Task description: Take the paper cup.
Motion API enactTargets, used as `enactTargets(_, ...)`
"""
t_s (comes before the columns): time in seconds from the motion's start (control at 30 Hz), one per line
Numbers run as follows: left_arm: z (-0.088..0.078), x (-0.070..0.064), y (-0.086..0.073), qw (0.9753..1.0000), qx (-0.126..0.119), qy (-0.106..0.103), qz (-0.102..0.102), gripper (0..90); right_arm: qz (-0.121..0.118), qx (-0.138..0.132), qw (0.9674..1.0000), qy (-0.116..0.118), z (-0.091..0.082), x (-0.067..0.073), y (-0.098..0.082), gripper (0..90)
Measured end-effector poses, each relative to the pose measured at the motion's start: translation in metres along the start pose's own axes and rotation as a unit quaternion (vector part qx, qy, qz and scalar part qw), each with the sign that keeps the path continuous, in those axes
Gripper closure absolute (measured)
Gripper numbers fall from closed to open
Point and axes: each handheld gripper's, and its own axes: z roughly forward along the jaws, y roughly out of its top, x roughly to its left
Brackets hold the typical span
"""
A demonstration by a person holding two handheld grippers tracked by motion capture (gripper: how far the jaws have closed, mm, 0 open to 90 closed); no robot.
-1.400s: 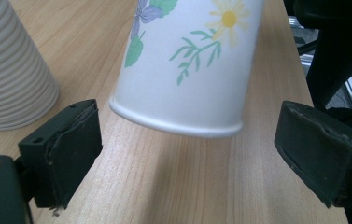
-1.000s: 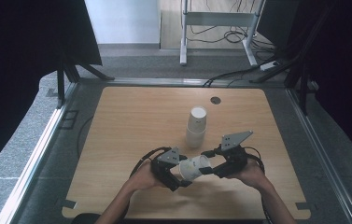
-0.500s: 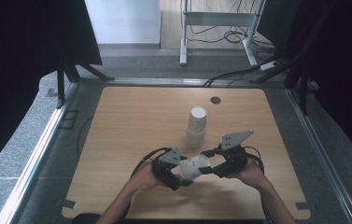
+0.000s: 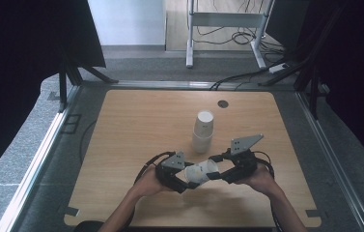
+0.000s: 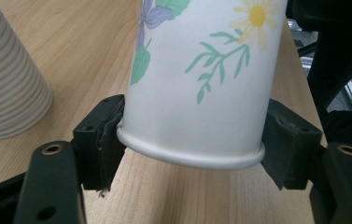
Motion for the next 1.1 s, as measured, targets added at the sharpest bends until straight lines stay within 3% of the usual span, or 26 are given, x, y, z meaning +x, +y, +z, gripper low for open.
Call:
enactTargets(0.3, -0.002, 0.000, 0.001, 1.0000, -0.002, 0.002, 0.003, 32.6, 0.002, 0.003, 1.0000, 0.002, -0.002, -0.001, 0.000, 37.5)
enactTargets(0.53, -0.002, -0.001, 0.001, 0.9999, 0.011, 0.000, 0.005, 33.3, 0.002, 0.016, 0.9999, 0.003, 0.000, -0.001, 0.000, 34.4)
enactTargets(0.7, -0.003, 0.000, 0.004, 0.9995, 0.031, 0.001, 0.007, 33.4, -0.005, 0.021, 0.9997, -0.013, -0.001, 0.002, 0.004, 25.6)
enactTargets(0.83, -0.005, -0.002, 0.010, 0.9980, 0.059, 0.012, 0.020, 33.3, -0.021, 0.044, 0.9984, -0.027, -0.003, 0.006, 0.007, 22.3)
enactTargets(0.93, -0.007, -0.003, 0.018, 0.9957, 0.084, 0.021, 0.034, 33.3, -0.039, 0.080, 0.9950, -0.046, 0.000, 0.013, 0.010, 20.0)
enactTargets(1.1, -0.010, -0.002, 0.029, 0.9925, 0.109, 0.030, 0.045, 33.3, -0.053, 0.101, 0.9916, -0.060, 0.002, 0.018, 0.015, 18.8)
